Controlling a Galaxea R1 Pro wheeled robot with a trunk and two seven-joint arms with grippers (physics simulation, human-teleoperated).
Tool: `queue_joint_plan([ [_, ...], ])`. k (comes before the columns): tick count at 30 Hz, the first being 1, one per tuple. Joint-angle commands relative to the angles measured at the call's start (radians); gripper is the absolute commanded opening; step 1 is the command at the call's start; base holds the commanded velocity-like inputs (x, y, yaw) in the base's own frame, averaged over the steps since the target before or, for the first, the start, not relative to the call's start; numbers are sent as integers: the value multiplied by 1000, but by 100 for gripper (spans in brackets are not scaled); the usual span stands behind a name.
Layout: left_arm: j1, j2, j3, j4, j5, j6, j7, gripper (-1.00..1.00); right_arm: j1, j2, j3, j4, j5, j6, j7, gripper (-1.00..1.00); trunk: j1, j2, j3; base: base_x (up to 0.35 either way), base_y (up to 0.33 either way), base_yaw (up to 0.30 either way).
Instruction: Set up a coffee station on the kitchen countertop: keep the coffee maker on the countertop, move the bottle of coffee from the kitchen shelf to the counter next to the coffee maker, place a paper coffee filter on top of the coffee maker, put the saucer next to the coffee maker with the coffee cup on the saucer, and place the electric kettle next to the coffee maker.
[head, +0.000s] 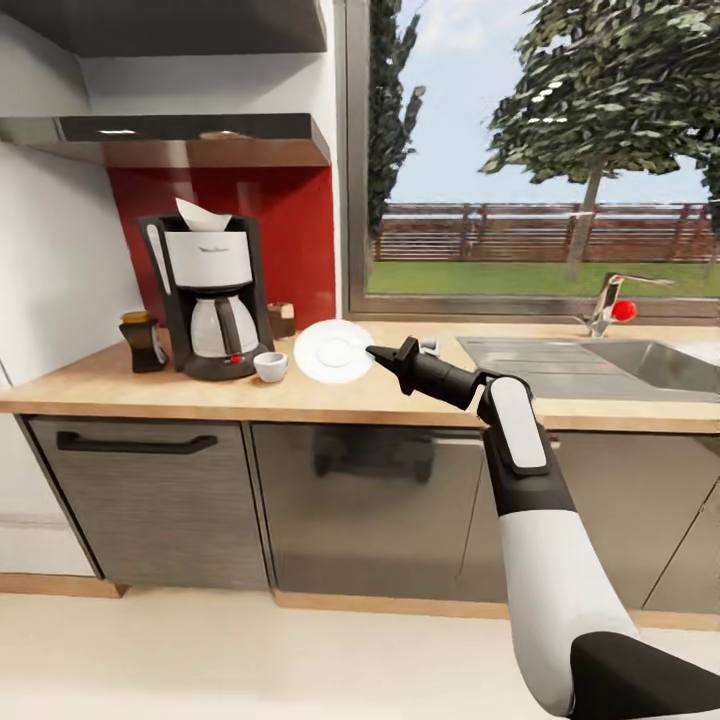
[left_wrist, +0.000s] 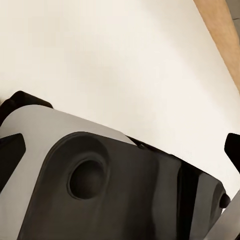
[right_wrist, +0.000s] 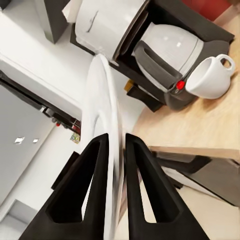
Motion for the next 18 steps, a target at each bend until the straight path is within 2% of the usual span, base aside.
queue_joint_plan([
  [1,1,0,-8,-2,8,-1,-1,100,0,1,-3,1,-2,6,3,-100,-1,0,-1,-226,36,6],
  [9,1,0,-8,-2,8,-1,-1,100,2,1,-3,3,-2,6,4,-100,-1,0,-1,-67,11,24],
  [18,1,0,-8,-3,8,-1,-1,100,3,1,-3,4,-1,6,3,-100,-1,0,2,-8,1,212],
])
